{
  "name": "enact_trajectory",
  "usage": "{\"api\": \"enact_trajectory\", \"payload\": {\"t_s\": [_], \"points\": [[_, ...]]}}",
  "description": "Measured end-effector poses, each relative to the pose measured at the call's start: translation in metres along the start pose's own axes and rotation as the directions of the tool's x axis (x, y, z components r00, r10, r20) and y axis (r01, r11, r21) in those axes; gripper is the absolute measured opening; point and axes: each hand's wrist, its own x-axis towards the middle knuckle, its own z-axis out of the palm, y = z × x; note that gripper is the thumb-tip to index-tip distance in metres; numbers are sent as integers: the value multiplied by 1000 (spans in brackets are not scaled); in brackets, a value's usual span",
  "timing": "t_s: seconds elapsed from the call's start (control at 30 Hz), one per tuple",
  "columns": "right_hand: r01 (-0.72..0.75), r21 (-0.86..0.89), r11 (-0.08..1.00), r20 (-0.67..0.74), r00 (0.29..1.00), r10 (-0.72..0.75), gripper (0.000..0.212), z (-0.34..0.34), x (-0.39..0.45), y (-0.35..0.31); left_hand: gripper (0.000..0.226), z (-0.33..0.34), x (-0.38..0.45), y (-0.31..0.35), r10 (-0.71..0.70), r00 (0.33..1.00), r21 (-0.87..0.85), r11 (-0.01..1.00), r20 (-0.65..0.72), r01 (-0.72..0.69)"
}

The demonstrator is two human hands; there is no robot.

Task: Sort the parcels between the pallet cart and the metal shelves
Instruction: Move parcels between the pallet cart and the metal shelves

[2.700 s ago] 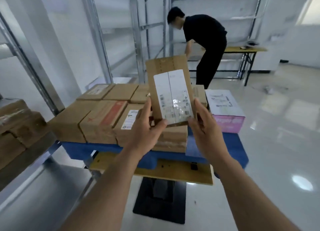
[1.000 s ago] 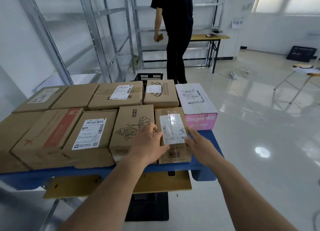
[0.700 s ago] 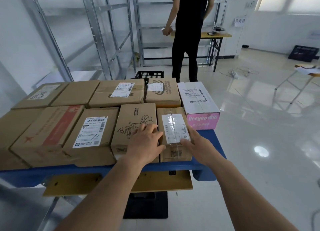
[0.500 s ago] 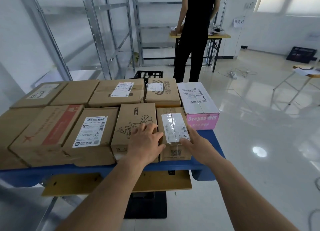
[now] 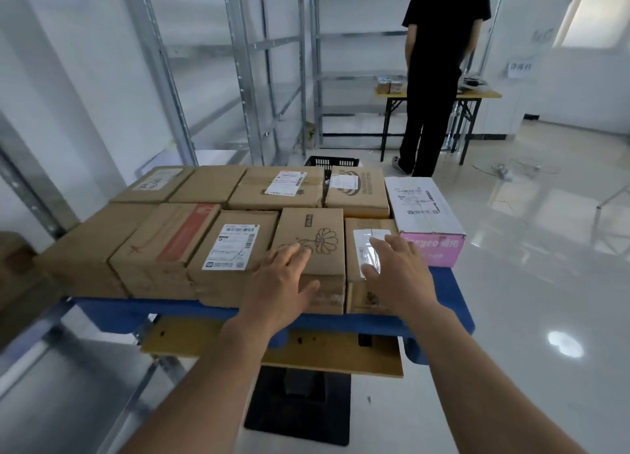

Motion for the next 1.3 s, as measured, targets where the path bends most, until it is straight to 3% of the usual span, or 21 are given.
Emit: {"api": "enact_trajectory", "payload": {"t_s": [0.23,0.37,0.8,0.97,1.07,1.17,1.3], "points": [[301,83,950,-53,953,-297,45,12,-15,-76,61,-29,-58,-38,-187,976,27,981,-110,191],[446,76,892,-2,894,-448,39,34,-23,-118,59,-39,-84,-66,-322,935,75,939,-146,335],[678,248,692,82,697,-712,32,97,-31,-292,61,-89,-174,-195,-641,730,79,736,-237,672],[745,242,622,98,619,-779,21,124,-20,-367,59,-117,-197,-252,-693,663,85,671,-284,737],[793,194,578,148,559,-816,29,141,-7,-408,59,-133,-201,-284,-722,624,43,643,-301,765],[735,251,630,124,621,-774,41,153,6,-447,57,-147,-202,-322,-750,592,2,619,-295,785],[700,316,641,153,629,-762,41,170,29,-490,53,-162,-194,-371,-756,578,-13,610,-307,792]]}}
